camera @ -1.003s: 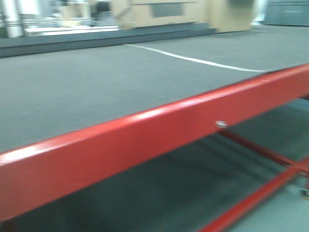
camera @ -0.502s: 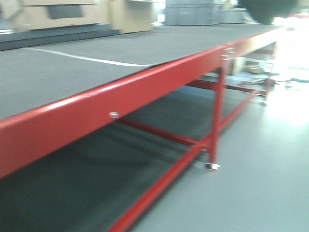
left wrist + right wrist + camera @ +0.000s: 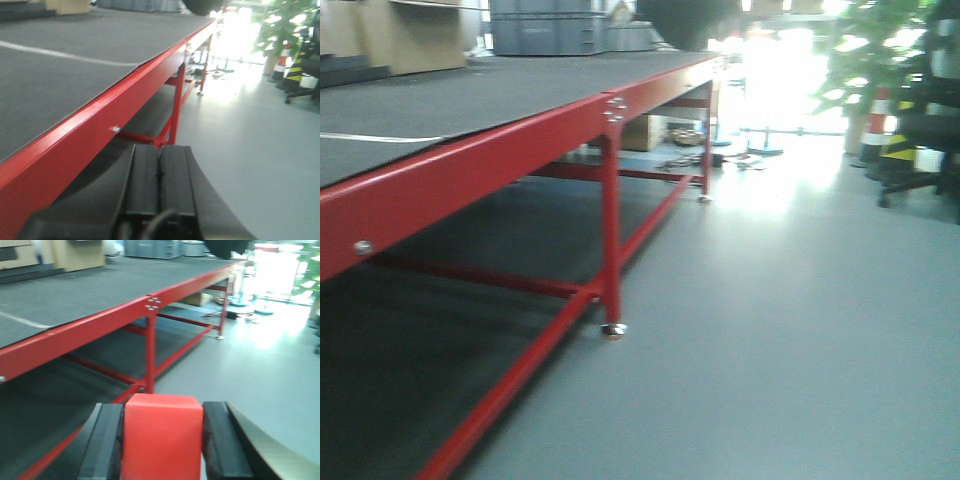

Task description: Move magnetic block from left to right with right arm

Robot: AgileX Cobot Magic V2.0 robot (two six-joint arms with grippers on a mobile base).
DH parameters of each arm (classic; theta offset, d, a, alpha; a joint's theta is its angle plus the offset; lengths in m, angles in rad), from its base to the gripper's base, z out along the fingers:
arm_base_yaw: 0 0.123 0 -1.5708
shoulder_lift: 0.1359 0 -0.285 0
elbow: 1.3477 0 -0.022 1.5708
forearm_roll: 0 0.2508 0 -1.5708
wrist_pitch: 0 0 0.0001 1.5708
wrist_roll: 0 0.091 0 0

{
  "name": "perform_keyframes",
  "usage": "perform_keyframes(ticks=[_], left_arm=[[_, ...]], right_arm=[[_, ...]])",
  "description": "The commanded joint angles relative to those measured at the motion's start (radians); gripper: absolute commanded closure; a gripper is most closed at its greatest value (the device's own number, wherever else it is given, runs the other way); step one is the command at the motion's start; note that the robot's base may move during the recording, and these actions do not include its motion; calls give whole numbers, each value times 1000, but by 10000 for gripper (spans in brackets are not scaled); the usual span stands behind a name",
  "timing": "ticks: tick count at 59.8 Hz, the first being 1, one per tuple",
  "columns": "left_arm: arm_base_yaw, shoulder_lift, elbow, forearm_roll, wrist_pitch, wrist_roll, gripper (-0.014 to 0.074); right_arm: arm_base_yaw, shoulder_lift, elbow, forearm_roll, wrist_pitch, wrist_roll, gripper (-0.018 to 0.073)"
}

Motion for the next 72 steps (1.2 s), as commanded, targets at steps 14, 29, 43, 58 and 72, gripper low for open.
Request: perform_keyframes(ticks=[14, 29, 43, 58, 72], left_arm=[[-10, -13, 9, 13, -114, 0, 713], [-10, -13, 9, 13, -114, 0, 713], [-10, -13, 9, 13, -114, 0, 713], [-10, -13, 9, 13, -114, 0, 713], [-10, -14, 9, 13, -114, 0, 713]], right_arm=[[-1, 15, -25, -23, -85, -8, 379], [-1, 15, -25, -23, -85, -8, 379], [-1, 15, -25, -23, -85, -8, 379], [-1, 15, -25, -23, -85, -8, 379], [-1, 15, -25, -23, -85, -8, 379]])
